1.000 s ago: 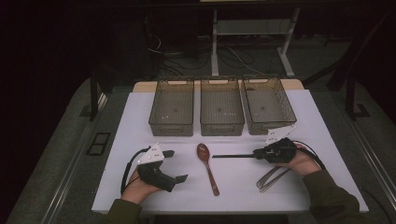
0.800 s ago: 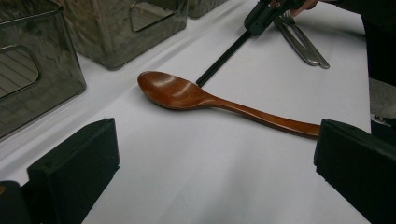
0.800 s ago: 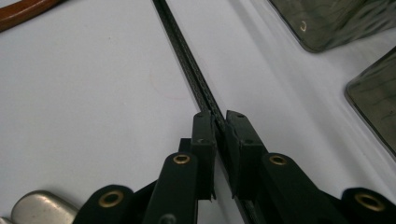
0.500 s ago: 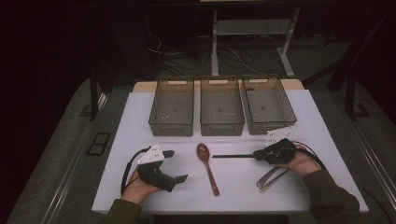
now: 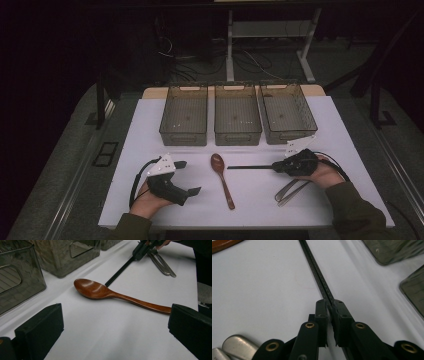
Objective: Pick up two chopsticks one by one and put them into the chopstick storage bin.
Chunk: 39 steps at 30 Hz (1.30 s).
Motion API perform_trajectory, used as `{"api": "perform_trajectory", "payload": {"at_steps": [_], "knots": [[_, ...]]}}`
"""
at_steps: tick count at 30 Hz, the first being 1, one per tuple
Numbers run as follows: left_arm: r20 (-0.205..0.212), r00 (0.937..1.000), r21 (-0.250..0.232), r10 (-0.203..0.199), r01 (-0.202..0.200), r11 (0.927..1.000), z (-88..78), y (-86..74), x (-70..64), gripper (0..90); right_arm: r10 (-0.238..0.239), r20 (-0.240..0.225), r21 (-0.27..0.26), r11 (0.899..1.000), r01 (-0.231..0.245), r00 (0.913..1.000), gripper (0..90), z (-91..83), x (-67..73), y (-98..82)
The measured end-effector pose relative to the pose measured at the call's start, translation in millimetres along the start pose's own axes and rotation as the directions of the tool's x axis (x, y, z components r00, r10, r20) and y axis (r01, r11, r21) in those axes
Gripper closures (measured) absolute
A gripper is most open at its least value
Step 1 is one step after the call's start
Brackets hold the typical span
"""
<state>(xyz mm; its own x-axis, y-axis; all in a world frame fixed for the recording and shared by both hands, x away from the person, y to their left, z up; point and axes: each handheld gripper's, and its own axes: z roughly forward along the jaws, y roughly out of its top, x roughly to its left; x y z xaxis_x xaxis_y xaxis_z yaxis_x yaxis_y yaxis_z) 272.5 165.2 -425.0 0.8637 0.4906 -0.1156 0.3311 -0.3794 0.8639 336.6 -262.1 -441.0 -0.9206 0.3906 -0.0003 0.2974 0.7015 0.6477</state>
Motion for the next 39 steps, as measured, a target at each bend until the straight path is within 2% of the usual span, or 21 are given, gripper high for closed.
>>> {"api": "perform_trajectory", "payload": {"at_steps": [6,9,16,18,23,25,36,39], "knots": [[0.0,1.0,0.0,0.001,-0.001,1.0,0.2,-0.1,0.0,0.0,0.013,0.031,-0.025,1.0,-0.012,0.9994,81.5,-4.2,-3.5,-1.5],[0.0,1.0,0.0,-0.001,0.001,1.0,0.2,0.0,0.0,0.0,0.009,0.028,-0.009,1.0,-0.009,0.9996,81.1,-3.0,-3.8,-3.1],[0.0,1.0,0.0,0.0,0.0,1.0,0.2,0.0,-0.1,0.0,0.002,0.014,-0.007,1.0,-0.001,0.9999,81.0,-3.1,-2.3,-3.3],[0.0,1.0,0.0,0.0,0.0,1.0,0.1,0.0,-0.1,0.0,-0.002,0.029,-0.008,1.0,0.003,0.9996,80.9,-3.3,-2.9,-3.8],[0.0,1.0,0.001,0.0,0.0,1.0,0.3,0.0,0.0,0.0,-0.003,0.033,-0.015,1.0,0.004,0.9995,80.1,-2.8,-4.2,-4.7],[0.0,1.0,0.004,0.001,-0.001,1.0,0.4,-0.1,-0.1,0.0,-0.012,0.041,0.0,1.0,0.012,0.9991,79.7,-0.6,-4.9,-5.4],[0.001,1.0,0.007,0.001,-0.001,1.0,0.9,-0.1,-0.4,0.0,-0.02,0.022,0.0,1.0,0.02,0.9995,80.2,0.7,-6.3,-6.9],[0.002,1.0,0.006,0.003,-0.003,1.0,1.0,0.1,-0.5,0.0,-0.02,0.001,-0.008,1.0,0.02,0.9998,81.3,0.5,-8.8,-7.8]]}}
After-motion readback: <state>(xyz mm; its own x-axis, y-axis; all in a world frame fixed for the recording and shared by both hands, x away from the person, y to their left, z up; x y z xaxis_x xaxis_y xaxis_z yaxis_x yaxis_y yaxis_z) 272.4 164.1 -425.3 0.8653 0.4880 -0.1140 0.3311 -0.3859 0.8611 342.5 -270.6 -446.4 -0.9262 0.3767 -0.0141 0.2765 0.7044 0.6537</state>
